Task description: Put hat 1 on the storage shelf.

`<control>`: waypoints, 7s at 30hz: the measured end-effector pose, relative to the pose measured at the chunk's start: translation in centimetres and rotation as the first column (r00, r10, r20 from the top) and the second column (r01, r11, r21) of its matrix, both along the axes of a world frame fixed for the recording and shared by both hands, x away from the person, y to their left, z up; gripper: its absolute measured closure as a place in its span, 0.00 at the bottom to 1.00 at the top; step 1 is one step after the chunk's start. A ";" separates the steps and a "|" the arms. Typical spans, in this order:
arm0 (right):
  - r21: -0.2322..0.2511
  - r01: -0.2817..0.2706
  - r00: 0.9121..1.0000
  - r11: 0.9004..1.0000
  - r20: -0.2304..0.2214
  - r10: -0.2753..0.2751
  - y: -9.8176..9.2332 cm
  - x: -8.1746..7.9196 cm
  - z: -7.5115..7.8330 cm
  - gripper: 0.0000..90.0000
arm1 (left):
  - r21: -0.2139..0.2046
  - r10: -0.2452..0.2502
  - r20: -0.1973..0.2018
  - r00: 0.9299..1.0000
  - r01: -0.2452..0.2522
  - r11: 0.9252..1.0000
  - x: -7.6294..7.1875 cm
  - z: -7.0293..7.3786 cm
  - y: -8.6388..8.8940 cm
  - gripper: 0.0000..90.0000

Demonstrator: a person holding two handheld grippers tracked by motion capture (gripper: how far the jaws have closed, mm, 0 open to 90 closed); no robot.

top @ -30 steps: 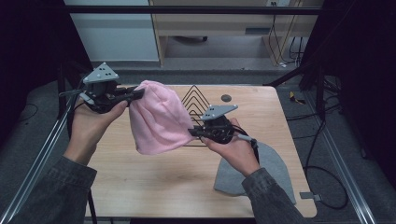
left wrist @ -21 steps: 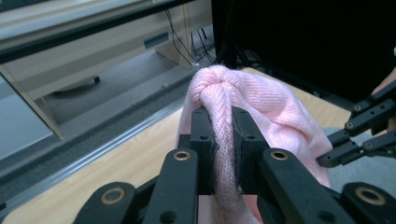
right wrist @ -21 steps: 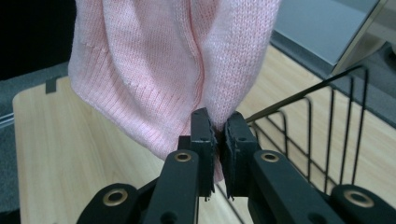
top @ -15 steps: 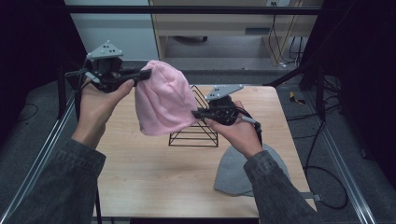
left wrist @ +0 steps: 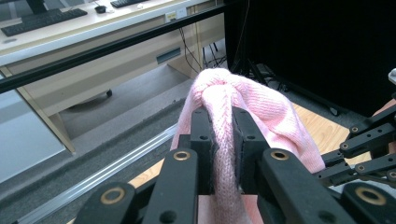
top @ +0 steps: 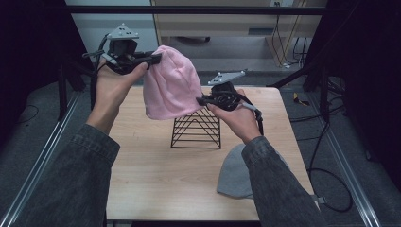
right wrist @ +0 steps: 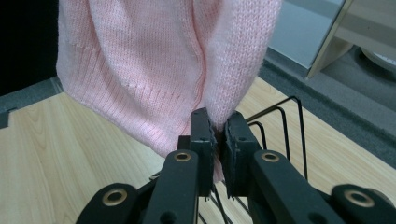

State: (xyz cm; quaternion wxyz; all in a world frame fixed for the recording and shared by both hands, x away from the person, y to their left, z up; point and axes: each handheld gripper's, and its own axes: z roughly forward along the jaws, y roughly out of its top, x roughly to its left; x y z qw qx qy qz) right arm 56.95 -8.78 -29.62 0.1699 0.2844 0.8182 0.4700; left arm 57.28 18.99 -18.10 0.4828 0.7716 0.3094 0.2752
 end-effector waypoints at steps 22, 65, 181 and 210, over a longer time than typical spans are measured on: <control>-0.028 0.044 0.999 0.999 -0.009 -0.044 -1.1 1.0 -4.1 0.93 | 0.005 -0.029 -0.026 0.999 0.029 1.000 1.4 -3.5 -1.9 0.89; -0.092 0.054 0.998 0.994 0.023 -0.052 -4.9 -1.2 -9.6 0.93 | 0.028 -0.132 -0.088 0.987 0.135 0.991 -0.1 -8.2 -5.0 0.88; -0.318 0.358 0.817 0.878 -0.349 -0.459 -21.1 -3.4 -17.9 0.42 | 0.154 0.042 -0.390 0.920 0.020 0.988 -10.7 -27.9 6.9 0.11; -0.314 0.264 0.872 0.912 -0.326 -0.365 -19.8 -4.3 -17.7 0.95 | 0.181 0.040 -0.394 0.918 0.035 0.983 -10.7 -28.1 6.7 0.11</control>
